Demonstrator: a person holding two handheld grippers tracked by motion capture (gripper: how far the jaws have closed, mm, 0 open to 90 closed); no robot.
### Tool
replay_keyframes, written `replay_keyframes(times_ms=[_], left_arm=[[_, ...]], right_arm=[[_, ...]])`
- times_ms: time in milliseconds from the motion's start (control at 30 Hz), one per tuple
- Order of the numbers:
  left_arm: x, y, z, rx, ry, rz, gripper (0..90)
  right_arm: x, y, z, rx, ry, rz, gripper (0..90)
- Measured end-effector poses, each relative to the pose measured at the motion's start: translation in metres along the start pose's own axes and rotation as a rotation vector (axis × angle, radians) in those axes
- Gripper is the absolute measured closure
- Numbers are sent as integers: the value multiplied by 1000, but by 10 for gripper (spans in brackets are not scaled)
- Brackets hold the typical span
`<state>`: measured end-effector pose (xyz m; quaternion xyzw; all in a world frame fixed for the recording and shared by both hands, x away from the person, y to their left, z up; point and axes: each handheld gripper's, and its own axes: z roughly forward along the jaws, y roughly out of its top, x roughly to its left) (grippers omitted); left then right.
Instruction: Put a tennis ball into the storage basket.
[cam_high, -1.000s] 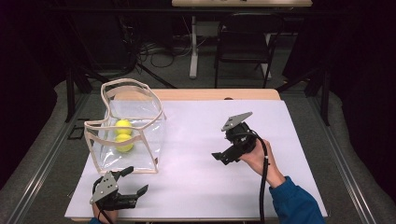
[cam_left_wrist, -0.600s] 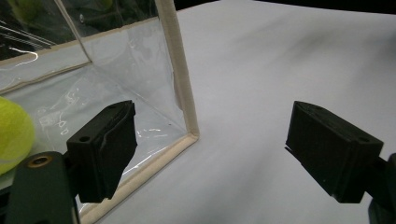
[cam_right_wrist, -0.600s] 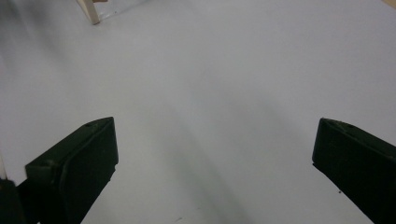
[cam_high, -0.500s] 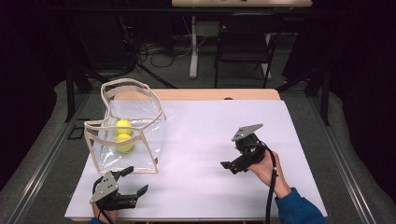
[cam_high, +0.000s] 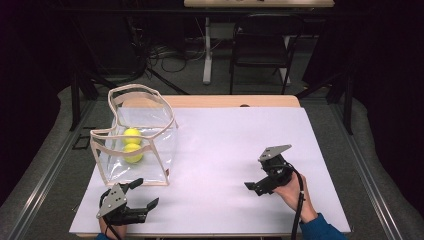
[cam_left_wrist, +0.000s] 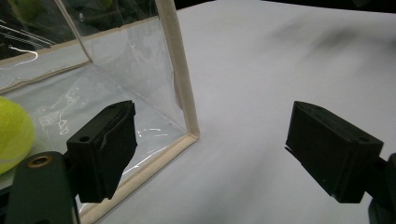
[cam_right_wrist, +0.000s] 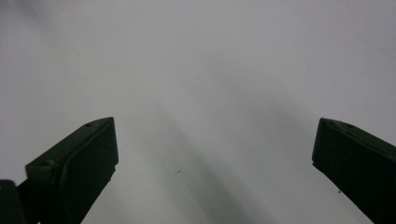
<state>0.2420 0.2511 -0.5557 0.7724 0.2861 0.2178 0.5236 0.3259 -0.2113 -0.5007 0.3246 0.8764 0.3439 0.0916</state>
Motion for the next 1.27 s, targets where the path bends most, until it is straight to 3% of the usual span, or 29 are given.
replay_keyframes(times_ms=[500, 1267], left_arm=[[0, 0, 0, 3, 0, 1, 159], [0, 0, 0, 3, 2, 0, 159]], right_arm=[[1, -41, 4, 9, -18, 56, 0], [8, -59, -5, -20, -56, 72, 0]])
